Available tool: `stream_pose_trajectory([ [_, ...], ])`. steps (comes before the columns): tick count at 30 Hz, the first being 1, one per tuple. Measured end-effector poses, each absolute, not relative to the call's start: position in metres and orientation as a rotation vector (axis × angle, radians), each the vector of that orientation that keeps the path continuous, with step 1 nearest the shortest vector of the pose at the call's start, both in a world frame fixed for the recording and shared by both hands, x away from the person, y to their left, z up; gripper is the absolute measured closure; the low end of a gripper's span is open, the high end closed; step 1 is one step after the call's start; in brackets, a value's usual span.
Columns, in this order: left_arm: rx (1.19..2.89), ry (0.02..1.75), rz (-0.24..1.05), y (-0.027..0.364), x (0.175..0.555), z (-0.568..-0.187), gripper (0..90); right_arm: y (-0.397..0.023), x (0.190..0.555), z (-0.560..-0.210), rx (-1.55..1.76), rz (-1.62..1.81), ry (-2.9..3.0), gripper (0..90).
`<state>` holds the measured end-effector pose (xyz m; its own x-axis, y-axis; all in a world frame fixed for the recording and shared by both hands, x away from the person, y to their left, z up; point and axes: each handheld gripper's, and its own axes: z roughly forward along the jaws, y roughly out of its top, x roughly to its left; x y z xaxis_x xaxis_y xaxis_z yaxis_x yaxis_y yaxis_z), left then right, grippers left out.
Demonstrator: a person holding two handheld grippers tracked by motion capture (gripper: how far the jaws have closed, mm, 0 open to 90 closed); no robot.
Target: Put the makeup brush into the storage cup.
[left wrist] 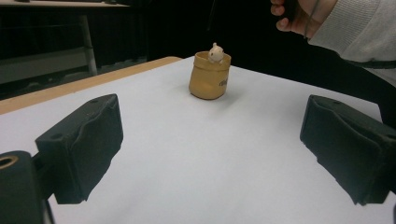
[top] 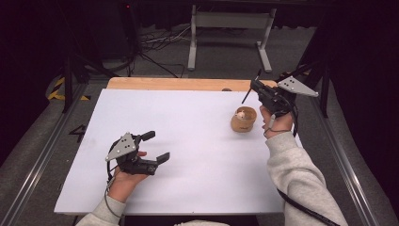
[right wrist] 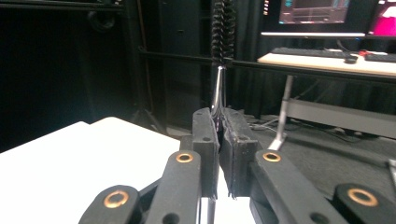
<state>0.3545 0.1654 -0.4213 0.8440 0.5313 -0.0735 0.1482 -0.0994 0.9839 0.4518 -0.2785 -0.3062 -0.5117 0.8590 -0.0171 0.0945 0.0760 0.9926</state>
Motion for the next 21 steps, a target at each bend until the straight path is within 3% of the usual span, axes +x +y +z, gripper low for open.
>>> stream_pose_trajectory([
  [21,1.660,0.543,0.342,0.166,0.355,-0.423,6.8,-0.282,0.463,-0.332,1.015,1.444,1.717,84.8],
])
